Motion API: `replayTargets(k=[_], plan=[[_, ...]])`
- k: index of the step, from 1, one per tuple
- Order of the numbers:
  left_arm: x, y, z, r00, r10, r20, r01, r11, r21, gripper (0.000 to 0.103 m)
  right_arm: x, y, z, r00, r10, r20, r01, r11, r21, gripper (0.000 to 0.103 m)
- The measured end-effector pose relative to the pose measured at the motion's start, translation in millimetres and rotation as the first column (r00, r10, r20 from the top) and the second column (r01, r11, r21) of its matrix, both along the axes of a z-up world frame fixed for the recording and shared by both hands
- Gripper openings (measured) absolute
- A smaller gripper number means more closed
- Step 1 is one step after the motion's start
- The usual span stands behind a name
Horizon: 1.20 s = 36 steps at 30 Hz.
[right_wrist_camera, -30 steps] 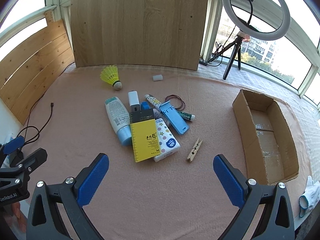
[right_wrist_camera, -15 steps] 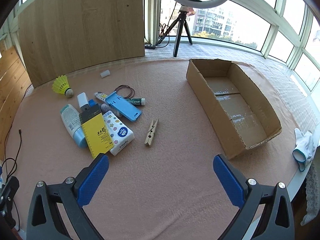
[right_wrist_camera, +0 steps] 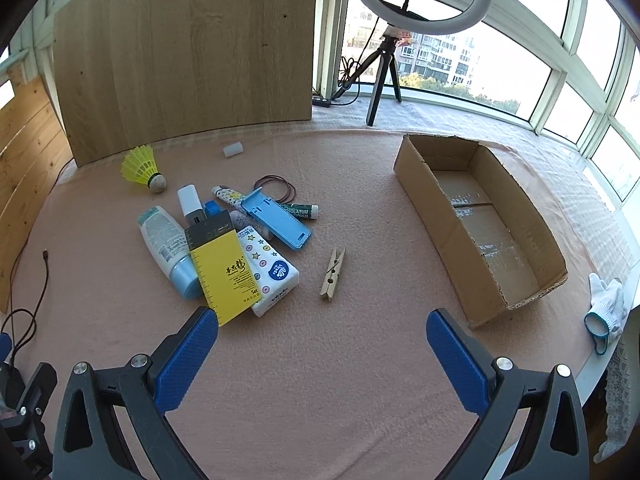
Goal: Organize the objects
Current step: 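Move both tools over the table toward the pile of items, then grasp the white dotted tissue pack with the right tool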
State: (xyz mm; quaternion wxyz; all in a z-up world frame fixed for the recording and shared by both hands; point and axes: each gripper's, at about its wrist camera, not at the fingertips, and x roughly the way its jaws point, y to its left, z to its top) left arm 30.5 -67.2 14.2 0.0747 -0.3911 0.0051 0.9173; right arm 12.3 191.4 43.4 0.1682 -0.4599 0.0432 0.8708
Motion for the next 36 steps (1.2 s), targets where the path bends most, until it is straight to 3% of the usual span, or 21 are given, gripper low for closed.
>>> replayTargets(k=[8,16,23,29,32,34,36], plan=[[-12,7,1,1.000,-0.004,0.005,0.004,1.000,-0.017,0.103,-3,4,-1,1.000,0.008,-0.010,-0.008,1.000,0.001,0.103],[-21,19,0,0.999,0.041,-0.011,-0.041,0.999,-0.028,0.103,-14,5,-8,0.988,0.147,-0.046,-0.146,0.989,0.013,0.103],[-12,21,-2,0.990,0.139,-0.031,-0.139,0.990,0.018,0.103,-10,13,-10,0.931,0.358,-0.066,-0.357,0.934,0.022,0.103],[-6,36,5,0.981,0.193,-0.035,-0.193,0.981,-0.017,0.103,-28,21,-26,0.877,0.479,-0.044,-0.480,0.877,-0.020,0.103],[-4,38,5,0.980,0.199,-0.015,-0.200,0.979,-0.028,0.103,-44,10,-37,0.850,0.525,-0.047,-0.527,0.847,-0.075,0.103],[-3,37,3,0.978,0.209,0.002,-0.209,0.977,-0.029,0.103,-52,-8,-44,0.823,0.568,-0.029,-0.569,0.820,-0.063,0.103],[-2,33,1,0.976,0.217,0.018,-0.217,0.976,-0.017,0.103,-62,-19,-53,0.820,0.572,-0.002,-0.572,0.819,-0.047,0.103]])
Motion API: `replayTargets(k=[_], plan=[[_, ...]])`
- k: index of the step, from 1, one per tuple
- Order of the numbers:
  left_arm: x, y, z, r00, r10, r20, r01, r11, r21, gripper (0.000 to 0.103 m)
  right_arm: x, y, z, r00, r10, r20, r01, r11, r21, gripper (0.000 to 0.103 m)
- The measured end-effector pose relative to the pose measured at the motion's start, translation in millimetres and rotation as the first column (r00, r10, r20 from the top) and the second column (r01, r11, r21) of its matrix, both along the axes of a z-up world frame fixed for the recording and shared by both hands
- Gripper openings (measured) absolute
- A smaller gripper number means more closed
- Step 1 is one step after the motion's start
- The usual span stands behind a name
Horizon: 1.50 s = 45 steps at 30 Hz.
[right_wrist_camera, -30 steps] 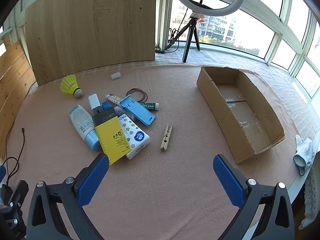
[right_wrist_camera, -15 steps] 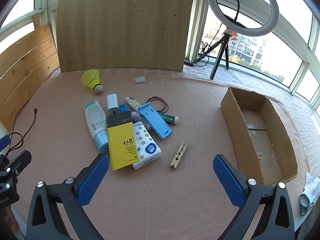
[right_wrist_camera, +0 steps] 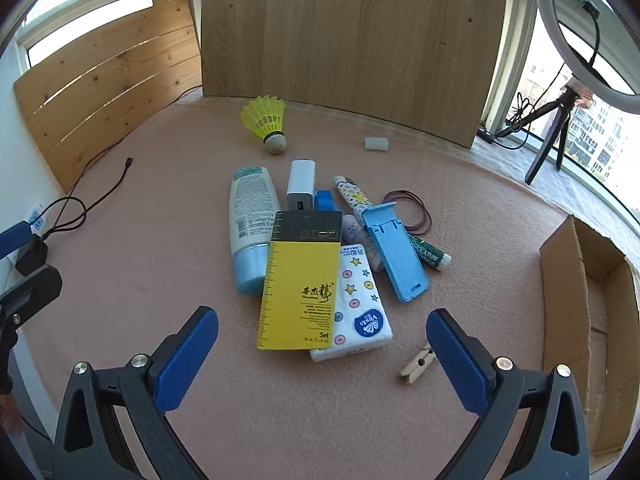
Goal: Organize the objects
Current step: 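Grasp the white dotted tissue pack with the right tool, then lift the tissue pack with the right tool while the left tool grasps it too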
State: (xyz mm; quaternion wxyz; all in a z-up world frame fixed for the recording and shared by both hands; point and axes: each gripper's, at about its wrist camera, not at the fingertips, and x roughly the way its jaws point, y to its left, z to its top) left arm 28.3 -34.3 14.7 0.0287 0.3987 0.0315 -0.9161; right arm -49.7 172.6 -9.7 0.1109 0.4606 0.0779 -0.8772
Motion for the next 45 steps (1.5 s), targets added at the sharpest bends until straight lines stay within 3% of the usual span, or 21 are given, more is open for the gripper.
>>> replayTargets(k=[3,4,7,8,15,19,22,24,26,30,34,37,38,40,41,43,45], plan=[[4,-5,-2,1.000,0.006,0.008,-0.006,1.000,0.016,0.103,-13,-5,-18,0.999,-0.010,0.038,0.008,0.999,0.045,0.099],[5,-7,-3,1.000,0.006,0.011,-0.006,1.000,0.018,0.103,-15,-4,-23,0.999,-0.012,0.045,0.009,0.998,0.054,0.092],[8,-15,-4,1.000,0.010,0.009,-0.010,1.000,0.027,0.103,-17,8,-33,0.997,-0.029,0.077,0.025,0.999,0.043,0.054],[9,-17,-4,1.000,0.008,0.006,-0.008,0.999,0.035,0.103,-16,12,-34,0.996,-0.029,0.080,0.026,0.999,0.031,0.050],[-3,-11,-11,0.999,-0.050,0.003,0.049,0.997,0.058,0.103,13,23,-30,0.993,0.053,0.104,-0.050,0.998,-0.030,0.048],[-12,11,-28,0.993,-0.100,0.055,0.092,0.987,0.135,0.103,45,28,-32,0.989,0.087,0.123,-0.080,0.995,-0.059,0.048],[-11,30,-41,0.987,-0.135,0.090,0.118,0.977,0.178,0.103,71,16,-34,0.979,0.158,0.128,-0.159,0.987,-0.004,0.053],[-9,40,-47,0.983,-0.150,0.108,0.130,0.976,0.175,0.103,90,5,-36,0.963,0.233,0.135,-0.242,0.968,0.057,0.065],[-4,45,-46,0.982,-0.158,0.107,0.139,0.976,0.169,0.103,106,8,-33,0.961,0.255,0.107,-0.264,0.961,0.082,0.068],[1,44,-40,0.983,-0.153,0.105,0.134,0.977,0.166,0.103,117,41,-22,0.976,0.199,0.090,-0.197,0.980,-0.029,0.069],[2,44,-36,0.986,-0.137,0.093,0.123,0.981,0.149,0.103,99,56,-18,0.988,0.107,0.114,-0.086,0.981,-0.172,0.069],[4,41,-35,0.989,-0.126,0.081,0.114,0.983,0.141,0.103,81,40,-25,0.986,0.100,0.135,-0.069,0.974,-0.213,0.069],[5,41,-34,0.989,-0.128,0.072,0.118,0.985,0.130,0.103,77,34,-29,0.987,0.092,0.135,-0.066,0.980,-0.189,0.069],[10,42,-32,0.988,-0.148,0.033,0.144,0.984,0.102,0.103,72,33,-35,0.989,0.052,0.137,-0.030,0.987,-0.157,0.066],[13,43,-31,0.985,-0.170,0.011,0.168,0.981,0.094,0.103,71,35,-36,0.988,0.063,0.144,-0.036,0.982,-0.183,0.047],[15,45,-30,0.973,-0.232,-0.008,0.232,0.970,0.074,0.103,75,40,-32,0.986,0.104,0.127,-0.082,0.982,-0.170,0.048],[16,48,-31,0.950,-0.311,-0.021,0.312,0.949,0.054,0.103,81,46,-28,0.968,0.219,0.119,-0.193,0.961,-0.196,0.047]])
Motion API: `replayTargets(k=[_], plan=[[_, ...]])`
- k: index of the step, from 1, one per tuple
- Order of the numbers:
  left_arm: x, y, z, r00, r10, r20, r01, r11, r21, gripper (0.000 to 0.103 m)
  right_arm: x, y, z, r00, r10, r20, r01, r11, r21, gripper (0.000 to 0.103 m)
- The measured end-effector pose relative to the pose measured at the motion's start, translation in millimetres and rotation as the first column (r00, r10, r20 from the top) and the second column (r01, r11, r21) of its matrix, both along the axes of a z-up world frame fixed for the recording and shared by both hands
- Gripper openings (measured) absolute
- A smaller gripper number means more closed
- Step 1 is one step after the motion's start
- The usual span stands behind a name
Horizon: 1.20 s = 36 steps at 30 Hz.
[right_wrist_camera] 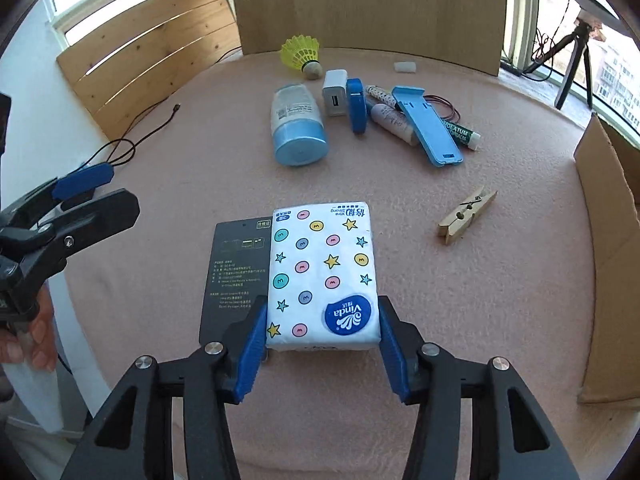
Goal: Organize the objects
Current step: 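Lift the tissue pack with the right tool while the left tool grasps it too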
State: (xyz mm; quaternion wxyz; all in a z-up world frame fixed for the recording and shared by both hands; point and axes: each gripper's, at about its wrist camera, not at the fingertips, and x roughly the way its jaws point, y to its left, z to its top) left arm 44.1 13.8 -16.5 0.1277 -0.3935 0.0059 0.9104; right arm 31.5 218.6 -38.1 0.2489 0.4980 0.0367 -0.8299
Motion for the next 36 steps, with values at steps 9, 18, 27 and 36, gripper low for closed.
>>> replayTargets(k=[9,18,27,36], plan=[[28,42,-31,0.821,-0.570,0.038,0.569,0.811,-0.137,0.087,48,-17,-10,0.720,0.690,0.081,-0.694,0.719,0.038,0.048],[52,48,-15,0.649,-0.761,0.009,0.759,0.646,-0.085,0.070,46,-18,-12,0.573,0.818,0.049,-0.817,0.565,0.111,0.048],[65,85,-38,0.496,-0.866,0.065,0.863,0.483,-0.146,0.065,47,-22,-13,0.520,0.854,0.034,-0.842,0.505,0.187,0.050],[61,87,-42,0.475,-0.876,0.082,0.879,0.467,-0.095,0.056,41,-9,-5,0.600,0.798,0.054,-0.793,0.585,0.171,0.049]])
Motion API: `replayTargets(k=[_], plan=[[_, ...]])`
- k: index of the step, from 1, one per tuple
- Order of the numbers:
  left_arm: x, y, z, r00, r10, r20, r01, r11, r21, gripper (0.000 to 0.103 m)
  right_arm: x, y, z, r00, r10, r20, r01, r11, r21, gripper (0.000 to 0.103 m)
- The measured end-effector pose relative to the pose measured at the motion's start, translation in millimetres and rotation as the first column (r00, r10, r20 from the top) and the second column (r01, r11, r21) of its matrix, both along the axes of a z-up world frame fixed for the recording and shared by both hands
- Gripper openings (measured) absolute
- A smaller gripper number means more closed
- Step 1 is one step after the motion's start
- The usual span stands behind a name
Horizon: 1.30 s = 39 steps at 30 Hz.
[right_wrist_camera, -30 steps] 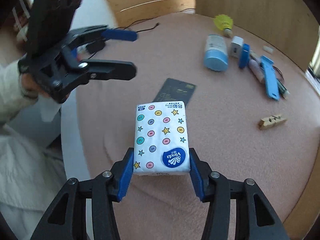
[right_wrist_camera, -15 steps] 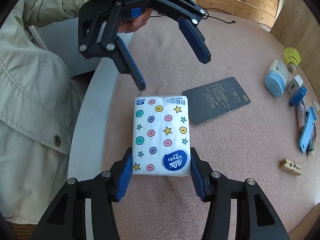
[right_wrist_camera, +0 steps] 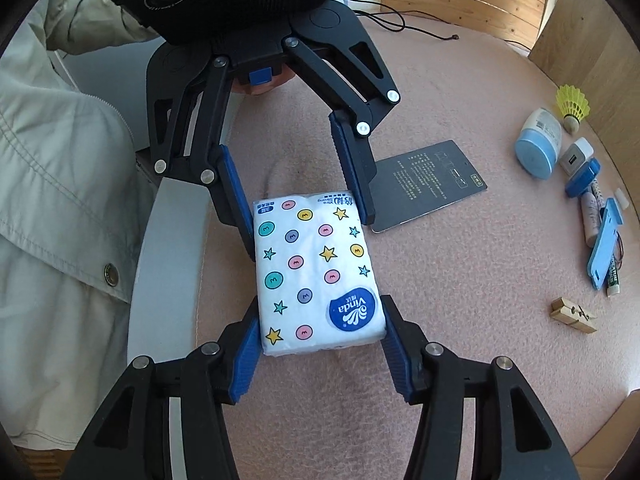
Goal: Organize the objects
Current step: 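Lift the tissue pack with the right tool while the left tool grasps it too, then lower the tissue pack into the cardboard box and open both tools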
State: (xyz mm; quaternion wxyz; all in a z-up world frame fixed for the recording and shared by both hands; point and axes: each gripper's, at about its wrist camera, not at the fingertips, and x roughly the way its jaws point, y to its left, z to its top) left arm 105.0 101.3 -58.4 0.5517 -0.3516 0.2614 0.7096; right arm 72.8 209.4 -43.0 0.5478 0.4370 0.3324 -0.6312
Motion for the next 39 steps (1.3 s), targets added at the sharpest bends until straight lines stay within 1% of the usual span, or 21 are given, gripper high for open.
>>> replayTargets(k=[5,10,15,16,19,21,22,27,32,34,35,36,37,38,39], plan=[[-4,8,30,0.999,-0.006,-0.037,0.006,1.000,-0.013,0.056,-1,8,27,0.999,0.010,-0.046,-0.010,1.000,-0.011,0.049],[-21,32,65,0.995,0.004,-0.103,-0.005,1.000,-0.011,0.056,-12,28,61,0.992,0.016,-0.127,-0.017,1.000,-0.013,0.049],[-52,81,90,0.988,-0.005,-0.153,0.003,1.000,-0.014,0.056,-24,64,87,0.980,0.000,-0.199,0.000,1.000,0.000,0.049],[-56,93,93,0.987,-0.011,-0.160,0.008,1.000,-0.018,0.056,-15,75,92,0.978,-0.006,-0.209,0.007,1.000,0.003,0.049],[-71,131,98,0.985,-0.032,-0.172,0.028,0.999,-0.028,0.056,-25,105,96,0.973,-0.021,-0.228,0.024,1.000,0.009,0.049],[-78,159,100,0.983,-0.046,-0.179,0.040,0.999,-0.035,0.056,-25,127,100,0.971,-0.034,-0.237,0.038,0.999,0.010,0.049],[-81,172,101,0.982,-0.053,-0.181,0.047,0.998,-0.039,0.056,-19,148,105,0.970,-0.041,-0.240,0.044,0.999,0.010,0.049],[-95,239,101,0.981,-0.076,-0.180,0.067,0.996,-0.053,0.056,-23,204,107,0.967,-0.065,-0.244,0.068,0.998,0.001,0.049],[-104,283,94,0.984,-0.083,-0.160,0.072,0.995,-0.071,0.056,-28,240,100,0.967,-0.080,-0.240,0.078,0.997,-0.015,0.049],[-106,296,91,0.983,-0.063,-0.171,0.049,0.995,-0.086,0.060,-28,252,95,0.963,-0.087,-0.255,0.083,0.996,-0.028,0.049],[-109,301,89,0.985,-0.037,-0.171,0.021,0.995,-0.093,0.067,-31,257,92,0.961,-0.107,-0.254,0.102,0.994,-0.033,0.052],[-109,303,88,0.985,-0.012,-0.171,-0.006,0.995,-0.103,0.080,-35,262,86,0.962,-0.134,-0.236,0.132,0.991,-0.026,0.055],[-108,304,87,0.984,0.011,-0.179,-0.032,0.993,-0.111,0.085,-38,267,81,0.961,-0.160,-0.227,0.161,0.987,-0.014,0.059],[-107,304,86,0.982,0.028,-0.188,-0.050,0.992,-0.115,0.089,-38,272,80,0.956,-0.181,-0.231,0.183,0.983,-0.013,0.059],[-105,302,86,0.981,0.039,-0.189,-0.062,0.991,-0.116,0.089,-37,277,80,0.951,-0.200,-0.236,0.199,0.980,-0.028,0.059]])
